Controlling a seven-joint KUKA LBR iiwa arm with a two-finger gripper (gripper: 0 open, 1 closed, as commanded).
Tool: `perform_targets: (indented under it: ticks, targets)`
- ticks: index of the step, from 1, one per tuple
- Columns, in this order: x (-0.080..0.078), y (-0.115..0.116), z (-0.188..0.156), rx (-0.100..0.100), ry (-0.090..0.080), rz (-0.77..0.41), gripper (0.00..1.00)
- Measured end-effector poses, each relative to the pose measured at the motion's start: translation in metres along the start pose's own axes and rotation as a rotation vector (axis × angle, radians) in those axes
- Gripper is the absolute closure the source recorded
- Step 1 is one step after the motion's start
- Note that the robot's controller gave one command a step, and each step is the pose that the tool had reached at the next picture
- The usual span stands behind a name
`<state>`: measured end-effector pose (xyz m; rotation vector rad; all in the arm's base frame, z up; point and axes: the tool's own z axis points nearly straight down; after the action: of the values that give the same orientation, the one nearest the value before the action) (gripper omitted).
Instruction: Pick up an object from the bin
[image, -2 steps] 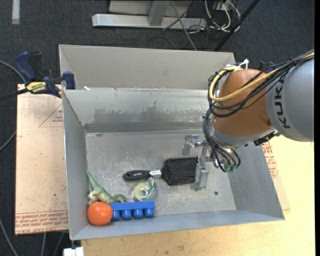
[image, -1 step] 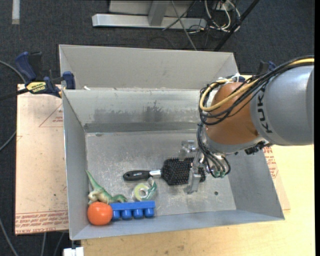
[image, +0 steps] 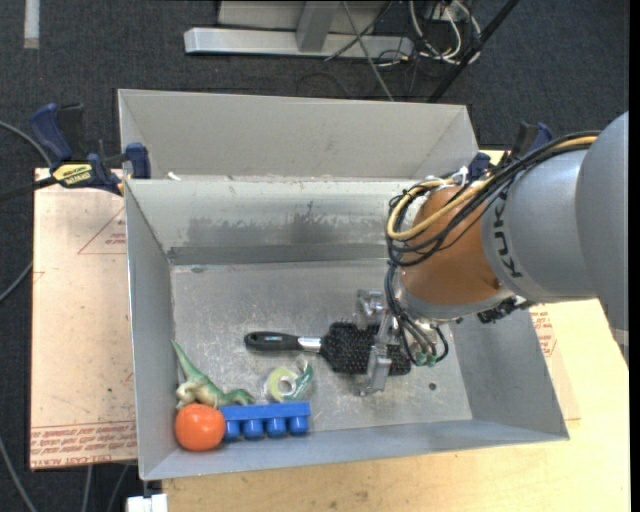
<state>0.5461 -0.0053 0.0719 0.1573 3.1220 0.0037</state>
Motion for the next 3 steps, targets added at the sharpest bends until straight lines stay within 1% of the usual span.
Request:
perform_targets:
  ticks: [1,2,3]
  targets:
    - [-0.0074,-0.0031,0.0001,-0.001,0.01,0.138,0.0]
    - [-0.0053,-0.0012,-0.0013,0.0,-0.004,0.038,0.0]
    - [-0.0084,-0.0014,-0.0022,-0.003,0.009,0.135,1.0]
